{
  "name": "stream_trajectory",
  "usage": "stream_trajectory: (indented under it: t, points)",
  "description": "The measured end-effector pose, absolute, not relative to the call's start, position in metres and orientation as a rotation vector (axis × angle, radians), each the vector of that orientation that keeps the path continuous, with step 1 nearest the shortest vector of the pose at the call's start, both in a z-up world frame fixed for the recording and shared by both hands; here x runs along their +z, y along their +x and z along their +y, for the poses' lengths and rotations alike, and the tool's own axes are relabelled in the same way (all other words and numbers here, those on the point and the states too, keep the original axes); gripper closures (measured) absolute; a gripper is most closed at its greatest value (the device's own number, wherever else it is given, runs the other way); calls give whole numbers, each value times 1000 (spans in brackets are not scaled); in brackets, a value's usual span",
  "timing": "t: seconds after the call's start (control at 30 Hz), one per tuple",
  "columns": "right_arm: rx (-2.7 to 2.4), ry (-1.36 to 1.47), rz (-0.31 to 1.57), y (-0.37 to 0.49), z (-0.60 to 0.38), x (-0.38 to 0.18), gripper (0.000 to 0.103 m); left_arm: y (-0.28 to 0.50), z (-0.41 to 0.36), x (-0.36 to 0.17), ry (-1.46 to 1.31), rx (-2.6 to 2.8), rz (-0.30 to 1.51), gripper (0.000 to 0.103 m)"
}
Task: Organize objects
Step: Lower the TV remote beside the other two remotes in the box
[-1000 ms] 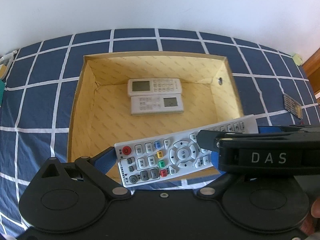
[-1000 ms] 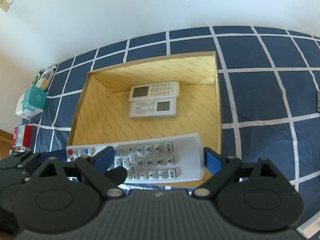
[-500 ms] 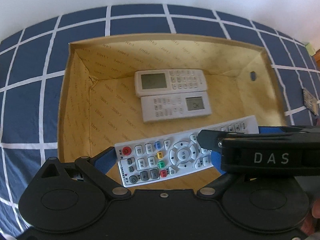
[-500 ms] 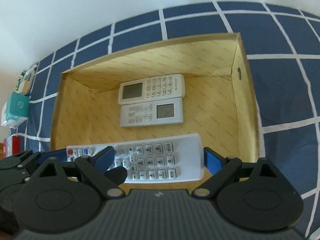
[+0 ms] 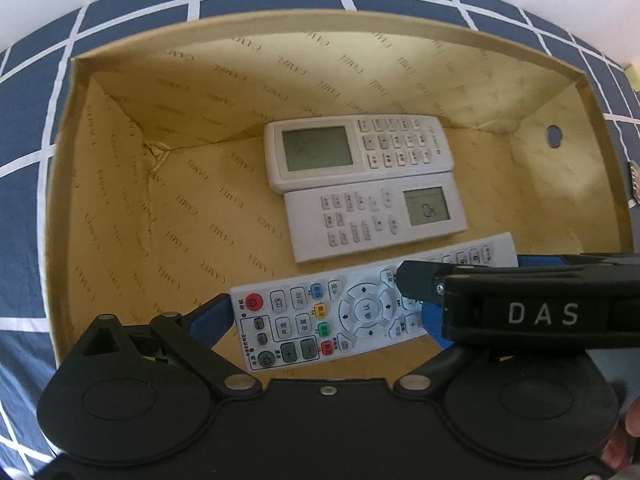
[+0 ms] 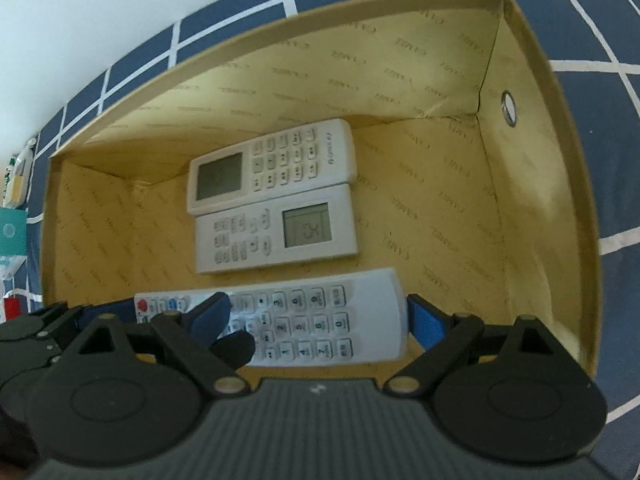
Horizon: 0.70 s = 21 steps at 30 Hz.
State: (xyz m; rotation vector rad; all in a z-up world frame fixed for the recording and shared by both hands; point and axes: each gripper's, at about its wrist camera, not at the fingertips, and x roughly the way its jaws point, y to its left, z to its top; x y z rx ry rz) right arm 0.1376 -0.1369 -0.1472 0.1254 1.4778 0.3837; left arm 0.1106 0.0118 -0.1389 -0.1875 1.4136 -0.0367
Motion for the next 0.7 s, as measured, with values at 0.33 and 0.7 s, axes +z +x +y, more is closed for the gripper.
stream_trajectory:
  t: [0.33,0.7]
  points:
    - [358,118,1518,145,-132,-166,9,118,16,-152,-202,-54,1436,4]
    - [345,109,1525,145,-129,-165,9,120,17,-153,-202,-54,1437,4]
